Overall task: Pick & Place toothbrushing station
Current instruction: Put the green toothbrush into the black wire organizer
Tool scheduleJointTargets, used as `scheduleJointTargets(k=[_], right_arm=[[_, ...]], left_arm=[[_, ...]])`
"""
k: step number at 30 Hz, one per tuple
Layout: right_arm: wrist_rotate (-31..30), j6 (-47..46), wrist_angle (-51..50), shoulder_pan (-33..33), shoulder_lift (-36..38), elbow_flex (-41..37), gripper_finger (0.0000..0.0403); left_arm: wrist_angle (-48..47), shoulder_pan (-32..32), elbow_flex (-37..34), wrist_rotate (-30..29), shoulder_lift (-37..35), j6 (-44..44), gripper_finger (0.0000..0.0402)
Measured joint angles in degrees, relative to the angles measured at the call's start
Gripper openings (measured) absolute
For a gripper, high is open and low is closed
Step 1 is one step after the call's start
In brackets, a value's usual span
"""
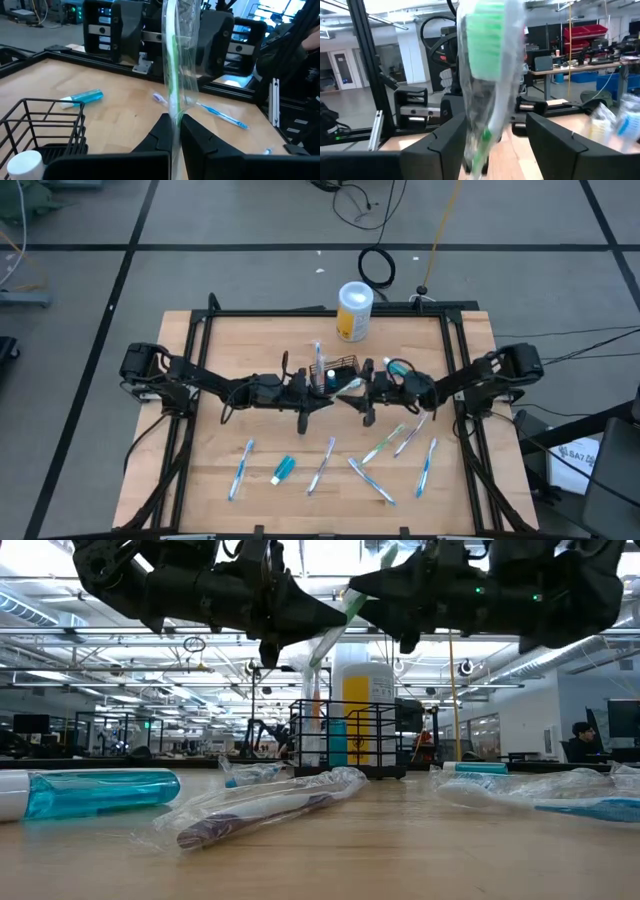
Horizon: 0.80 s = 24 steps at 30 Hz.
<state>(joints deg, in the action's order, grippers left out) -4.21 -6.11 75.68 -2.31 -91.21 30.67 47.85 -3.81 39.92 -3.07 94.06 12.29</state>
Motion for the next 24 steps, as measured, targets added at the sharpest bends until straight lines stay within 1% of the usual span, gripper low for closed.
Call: scheduleJointTargets(k=[3, 6, 11, 14, 24], right_arm=[[0.0, 0.8, -0.1, 0.1, -1.0, 1.5, 0.0202], [0.0, 0.8, 0.1, 0.1, -0.9, 1.6, 0.0191], [0.0, 0.8, 0.4, 0.1, 0.8, 1.7, 0.0149], [0.0, 0.8, -0.1, 0.1, 1.5, 1.3, 0.0124], [-0.2, -0.7, -0.5, 0.1, 1.9, 1.3, 0.0044]], left_arm=[[-0.6, 0.0, 0.0, 0.0, 0.0, 0.0, 0.0014], [-1.7, 0.0, 0.0, -1.0, 0.0, 0.0, 0.002], [-2.3, 0.0, 0.0, -3.2, 0.0, 0.3, 0.0022], [-1.0, -0.1, 0.0, -4.4, 0.0, -0.7, 0.0022], [-0.6, -0.1, 0.0, -4.5, 0.0, -2.2, 0.0023]])
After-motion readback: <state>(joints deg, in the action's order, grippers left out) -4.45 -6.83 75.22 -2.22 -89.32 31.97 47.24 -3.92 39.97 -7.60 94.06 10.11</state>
